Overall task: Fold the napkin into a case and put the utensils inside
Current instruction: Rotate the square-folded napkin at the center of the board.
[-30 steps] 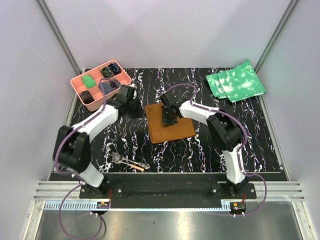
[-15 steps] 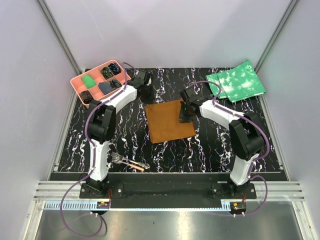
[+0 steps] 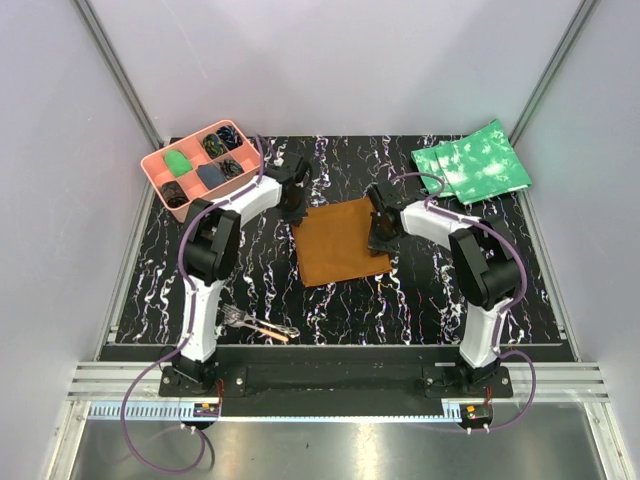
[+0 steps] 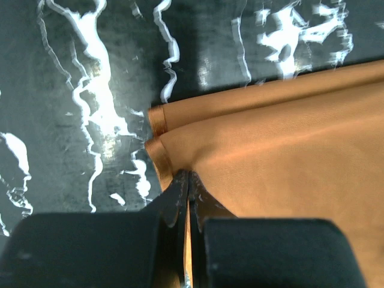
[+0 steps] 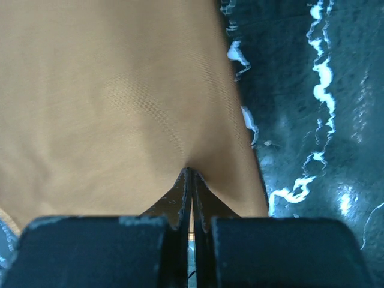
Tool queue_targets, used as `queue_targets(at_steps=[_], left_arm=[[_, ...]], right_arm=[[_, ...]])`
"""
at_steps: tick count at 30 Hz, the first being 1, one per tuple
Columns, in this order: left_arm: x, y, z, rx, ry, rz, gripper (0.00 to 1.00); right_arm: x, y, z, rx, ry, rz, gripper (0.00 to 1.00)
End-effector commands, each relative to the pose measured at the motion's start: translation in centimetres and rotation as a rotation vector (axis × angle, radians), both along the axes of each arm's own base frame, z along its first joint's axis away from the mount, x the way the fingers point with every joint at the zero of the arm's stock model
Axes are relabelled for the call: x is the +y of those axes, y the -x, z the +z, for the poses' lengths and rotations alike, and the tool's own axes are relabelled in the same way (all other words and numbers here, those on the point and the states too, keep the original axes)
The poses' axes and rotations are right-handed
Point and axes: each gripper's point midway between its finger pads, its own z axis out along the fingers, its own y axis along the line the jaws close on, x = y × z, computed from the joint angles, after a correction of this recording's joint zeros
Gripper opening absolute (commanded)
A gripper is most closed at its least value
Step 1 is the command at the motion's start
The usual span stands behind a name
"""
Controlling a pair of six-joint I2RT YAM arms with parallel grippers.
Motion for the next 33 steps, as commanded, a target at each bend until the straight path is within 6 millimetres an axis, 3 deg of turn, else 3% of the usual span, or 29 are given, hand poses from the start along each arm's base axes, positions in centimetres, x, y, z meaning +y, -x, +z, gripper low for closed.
queue_targets(at_steps=[1,3,6,7,9,10,12,13,17,18,21,25,28,30,32,33], left_arm=[[2.7,2.0,-2.3,0.062,-0.145,0.067,0.00],[3.0,3.4,-3.0,0.103,-0.141,0.080,0.00],[1.9,5.8,-3.3,0.151,-0.090,0.081,0.00],[0.9,6.4,-2.6,0.137,-0.074,0.078,0.00],[0.8,8.6,-2.9,0.161,-0.073,0.094,0.00],[0.0,9.1,-1.9,0.132,-0.056,0.089,0.00],[0.1,11.8,-2.7,0.165,-0.042,0.131,0.00],[-0.2,13.4,-2.7,0.158,-0.024,0.127,0.00],[-2.3,17.2,-3.0,0.182,0.057,0.145,0.00],[-3.7,18.3,-2.8,0.192,0.086,0.138,0.00],[-7.1,19.9,-2.3,0.212,0.176,0.099,0.00],[-11.5,20.5,-1.2,0.220,0.292,0.056,0.00],[-13.4,20.8,-0.1,0.220,0.357,0.047,0.00],[-13.6,20.4,1.6,0.177,0.382,0.043,0.00],[-13.2,20.2,2.8,0.134,0.389,0.021,0.00],[-13.1,20.1,4.4,0.104,0.402,0.004,0.00]], right_arm=[[-1.8,-1.6,-1.4,-0.001,0.068,0.010,0.00],[-2.4,-2.7,-1.4,-0.015,0.083,0.025,0.00],[-3.3,-4.6,-1.3,-0.044,0.116,0.033,0.00],[-3.6,-5.0,-1.5,-0.045,0.127,0.041,0.00],[-4.1,-7.0,-0.6,-0.094,0.155,0.074,0.00],[-4.4,-7.6,-1.0,-0.095,0.172,0.093,0.00],[-4.9,-9.7,0.1,-0.145,0.205,0.138,0.00],[-5.1,-10.2,-0.4,-0.141,0.215,0.153,0.00],[-3.6,-12.7,1.0,-0.198,0.174,0.229,0.00],[-3.1,-13.0,1.0,-0.200,0.154,0.243,0.00],[-1.2,-13.8,2.3,-0.227,0.066,0.271,0.00],[1.1,-14.1,4.2,-0.248,-0.056,0.283,0.00],[0.5,-13.9,5.9,-0.261,-0.052,0.220,0.02],[-0.3,-13.4,7.9,-0.275,-0.046,0.187,0.08],[-1.3,-12.3,8.2,-0.259,-0.032,0.149,0.12],[-2.1,-11.5,9.3,-0.258,-0.026,0.127,0.14]])
